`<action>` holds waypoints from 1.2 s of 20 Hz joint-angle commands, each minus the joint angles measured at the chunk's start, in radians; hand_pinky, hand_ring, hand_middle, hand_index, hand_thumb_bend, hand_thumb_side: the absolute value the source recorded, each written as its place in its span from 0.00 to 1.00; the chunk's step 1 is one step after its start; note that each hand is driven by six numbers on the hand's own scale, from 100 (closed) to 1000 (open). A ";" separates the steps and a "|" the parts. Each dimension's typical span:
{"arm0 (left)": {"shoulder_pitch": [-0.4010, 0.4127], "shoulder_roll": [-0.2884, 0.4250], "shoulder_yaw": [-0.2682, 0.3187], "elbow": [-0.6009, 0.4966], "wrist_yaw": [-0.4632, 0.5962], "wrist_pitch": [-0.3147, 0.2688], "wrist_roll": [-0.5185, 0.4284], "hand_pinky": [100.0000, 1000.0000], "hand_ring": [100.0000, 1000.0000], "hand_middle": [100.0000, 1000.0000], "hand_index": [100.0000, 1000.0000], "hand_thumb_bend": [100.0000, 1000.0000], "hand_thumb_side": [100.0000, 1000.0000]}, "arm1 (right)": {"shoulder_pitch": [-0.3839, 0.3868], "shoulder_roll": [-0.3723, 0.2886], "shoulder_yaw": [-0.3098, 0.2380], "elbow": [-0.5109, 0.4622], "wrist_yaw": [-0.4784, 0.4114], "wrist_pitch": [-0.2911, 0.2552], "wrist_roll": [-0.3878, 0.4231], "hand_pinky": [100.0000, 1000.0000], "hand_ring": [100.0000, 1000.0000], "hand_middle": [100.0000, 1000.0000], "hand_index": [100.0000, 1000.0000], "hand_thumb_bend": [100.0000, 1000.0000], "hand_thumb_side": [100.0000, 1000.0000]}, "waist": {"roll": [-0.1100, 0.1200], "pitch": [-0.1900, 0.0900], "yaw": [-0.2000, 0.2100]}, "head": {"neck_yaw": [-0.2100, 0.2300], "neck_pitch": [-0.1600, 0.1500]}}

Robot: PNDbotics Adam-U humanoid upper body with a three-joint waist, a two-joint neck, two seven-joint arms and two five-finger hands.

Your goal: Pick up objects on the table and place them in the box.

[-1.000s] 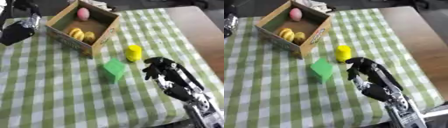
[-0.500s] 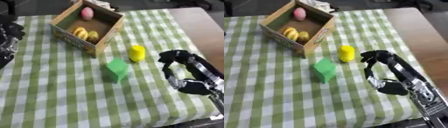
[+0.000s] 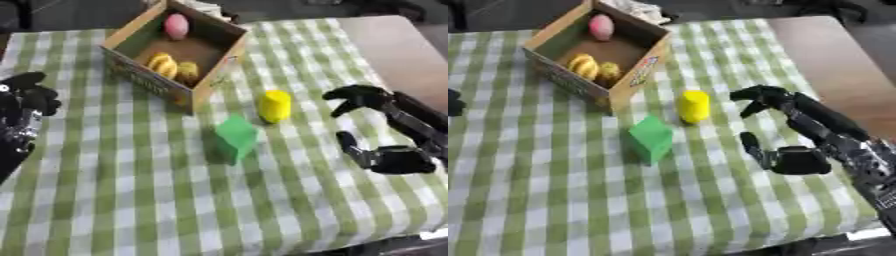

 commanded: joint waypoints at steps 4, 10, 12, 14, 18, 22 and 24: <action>0.022 -0.042 -0.017 -0.021 -0.002 0.011 -0.028 0.66 0.60 0.56 0.80 0.00 0.63 | -0.134 -0.044 0.029 0.144 0.094 -0.043 0.075 0.80 0.83 0.93 0.99 0.00 0.07 | 0.009 -0.020 0.007 | -0.018 0.012; 0.024 -0.064 -0.028 -0.021 -0.002 0.011 -0.043 0.66 0.60 0.56 0.80 0.00 0.65 | -0.256 0.027 0.066 0.322 0.189 -0.107 0.115 0.82 0.86 0.95 1.00 0.00 0.15 | 0.013 -0.024 0.012 | -0.022 0.013; 0.025 -0.070 -0.033 -0.021 -0.002 0.013 -0.052 0.66 0.60 0.56 0.80 0.00 0.66 | -0.284 0.047 0.074 0.371 0.217 -0.126 0.120 0.82 0.86 0.95 1.00 0.00 0.16 | 0.015 -0.024 0.015 | -0.024 0.013; 0.026 -0.076 -0.035 -0.021 -0.005 0.015 -0.059 0.66 0.60 0.56 0.80 0.00 0.66 | -0.305 0.065 0.075 0.414 0.239 -0.138 0.114 0.82 0.85 0.95 1.00 0.00 0.14 | 0.017 -0.024 0.019 | -0.026 0.013; 0.027 -0.086 -0.038 -0.021 -0.010 0.020 -0.068 0.66 0.60 0.56 0.81 0.00 0.67 | -0.335 0.098 0.071 0.495 0.267 -0.143 0.078 0.81 0.84 0.94 1.00 0.00 0.17 | 0.019 -0.025 0.025 | -0.028 0.013; 0.029 -0.094 -0.040 -0.021 -0.014 0.025 -0.074 0.66 0.60 0.56 0.81 0.00 0.67 | -0.355 0.122 0.078 0.546 0.277 -0.154 0.065 0.81 0.83 0.93 1.00 0.00 0.20 | 0.021 -0.029 0.031 | -0.031 0.013; 0.030 -0.096 -0.040 -0.021 -0.015 0.027 -0.076 0.66 0.60 0.56 0.81 0.00 0.67 | -0.363 0.132 0.085 0.556 0.276 -0.164 0.066 0.81 0.82 0.93 1.00 0.00 0.21 | 0.023 -0.029 0.031 | -0.032 0.013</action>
